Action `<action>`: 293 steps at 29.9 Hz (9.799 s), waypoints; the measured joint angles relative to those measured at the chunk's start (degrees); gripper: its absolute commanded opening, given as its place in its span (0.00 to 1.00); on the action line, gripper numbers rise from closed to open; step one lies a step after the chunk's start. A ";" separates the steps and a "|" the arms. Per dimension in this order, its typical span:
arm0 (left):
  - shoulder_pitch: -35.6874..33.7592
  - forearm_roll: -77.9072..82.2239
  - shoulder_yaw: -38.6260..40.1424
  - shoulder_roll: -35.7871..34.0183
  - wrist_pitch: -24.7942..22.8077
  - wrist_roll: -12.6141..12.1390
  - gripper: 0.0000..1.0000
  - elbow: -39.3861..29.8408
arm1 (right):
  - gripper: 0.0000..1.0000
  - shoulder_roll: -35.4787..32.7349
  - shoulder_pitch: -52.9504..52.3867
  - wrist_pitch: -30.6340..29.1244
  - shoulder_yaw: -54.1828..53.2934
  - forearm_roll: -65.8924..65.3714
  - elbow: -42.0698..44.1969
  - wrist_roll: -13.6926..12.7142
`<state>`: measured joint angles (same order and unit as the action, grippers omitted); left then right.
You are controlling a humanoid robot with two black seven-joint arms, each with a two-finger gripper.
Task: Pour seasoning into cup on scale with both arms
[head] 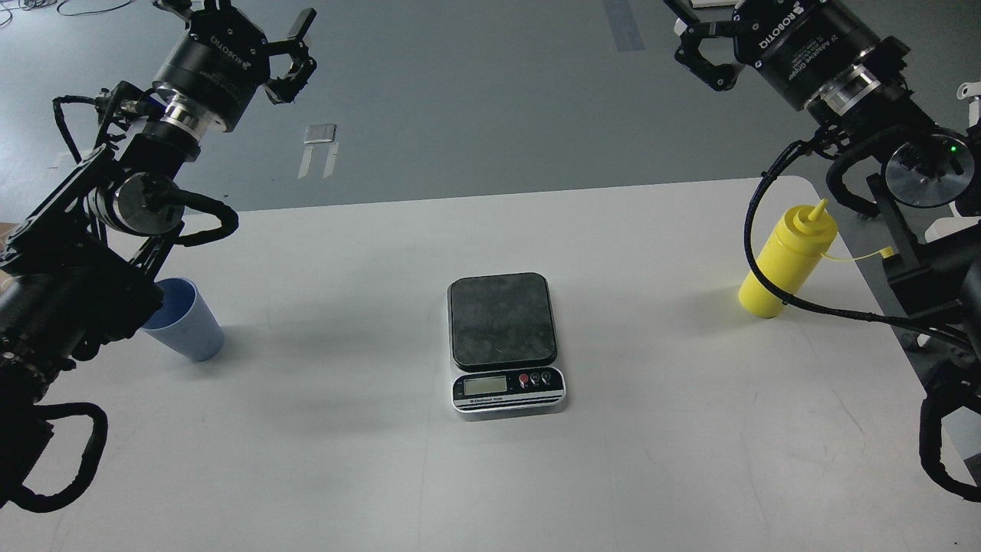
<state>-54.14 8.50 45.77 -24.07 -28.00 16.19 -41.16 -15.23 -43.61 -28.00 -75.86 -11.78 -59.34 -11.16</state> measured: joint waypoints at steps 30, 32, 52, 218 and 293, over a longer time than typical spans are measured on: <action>-0.11 -0.06 -0.50 0.35 0.00 0.06 0.98 0.05 | 1.00 0.11 0.06 0.00 -0.08 0.00 0.13 0.00; -0.11 -0.05 -0.50 0.35 0.00 0.06 0.98 0.05 | 1.00 0.11 0.06 0.00 -0.08 0.00 0.11 0.00; -0.11 -0.06 -0.50 0.45 0.00 -0.10 0.98 0.02 | 1.00 0.12 0.02 0.00 -0.08 -0.04 0.10 0.00; 11.97 80.62 -35.39 -36.62 26.27 4.11 0.91 -15.24 | 1.00 1.61 0.29 0.00 -0.17 0.09 -0.17 0.07; -9.09 75.73 -35.33 -18.41 15.35 11.82 0.00 -18.01 | 1.00 1.87 -0.07 0.00 -0.99 0.00 0.46 0.09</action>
<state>-63.23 84.23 10.45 -42.48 -12.65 28.00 -59.17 -13.36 -43.68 -28.00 -76.84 -11.78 -58.88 -11.07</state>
